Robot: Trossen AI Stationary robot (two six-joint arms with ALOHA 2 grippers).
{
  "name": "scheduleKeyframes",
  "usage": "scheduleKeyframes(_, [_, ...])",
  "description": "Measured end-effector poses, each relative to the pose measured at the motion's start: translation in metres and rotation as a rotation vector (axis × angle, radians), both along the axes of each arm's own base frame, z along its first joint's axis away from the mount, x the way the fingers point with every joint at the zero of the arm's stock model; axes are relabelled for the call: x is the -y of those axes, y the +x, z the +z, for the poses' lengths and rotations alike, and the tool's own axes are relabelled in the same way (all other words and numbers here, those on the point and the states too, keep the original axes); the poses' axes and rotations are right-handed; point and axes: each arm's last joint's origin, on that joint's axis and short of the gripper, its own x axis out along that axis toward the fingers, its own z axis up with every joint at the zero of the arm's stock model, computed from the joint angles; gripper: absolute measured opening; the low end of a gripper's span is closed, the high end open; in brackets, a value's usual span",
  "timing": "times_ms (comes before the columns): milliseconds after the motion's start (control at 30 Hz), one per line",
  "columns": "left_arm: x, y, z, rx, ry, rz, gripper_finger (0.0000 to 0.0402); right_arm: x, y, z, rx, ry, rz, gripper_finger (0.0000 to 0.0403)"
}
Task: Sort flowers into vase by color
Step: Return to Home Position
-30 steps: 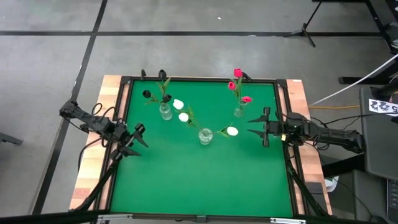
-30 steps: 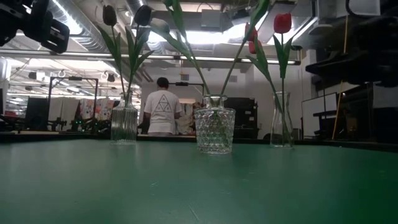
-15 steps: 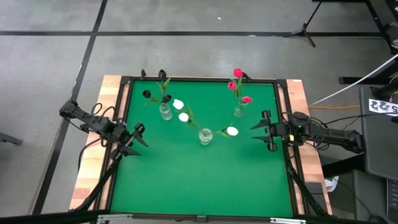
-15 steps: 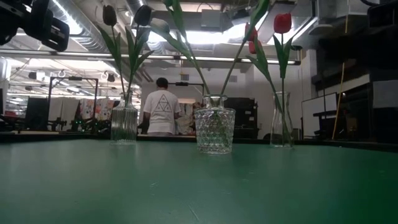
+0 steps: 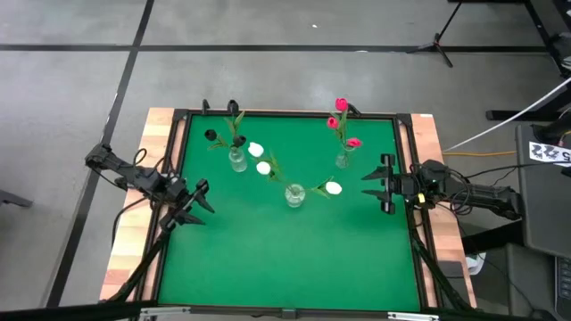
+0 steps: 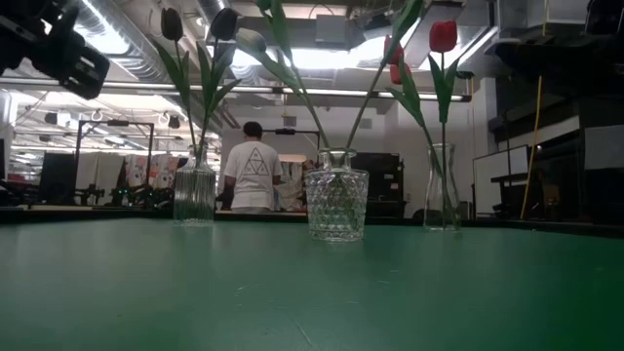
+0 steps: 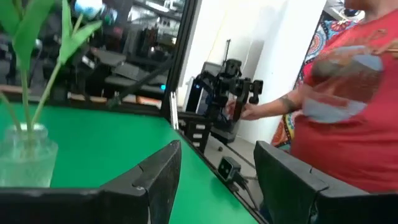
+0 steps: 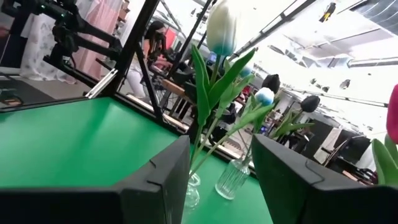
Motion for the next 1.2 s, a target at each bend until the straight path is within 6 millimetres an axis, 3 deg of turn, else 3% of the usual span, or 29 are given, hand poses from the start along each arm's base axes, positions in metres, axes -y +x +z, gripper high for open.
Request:
scheduleKeyframes(233, [0.0002,0.0005,-0.0095,-0.097,0.025,-0.001,0.0200,0.0000,0.0003,-0.0020,-0.022,0.003,0.003,0.0174])
scheduleKeyframes(1200, [0.0003,0.0006,-0.0097,-0.099,0.028,-0.001,0.0200,0.0000,0.0005,-0.0027,-0.029,0.004,0.003,0.0174])
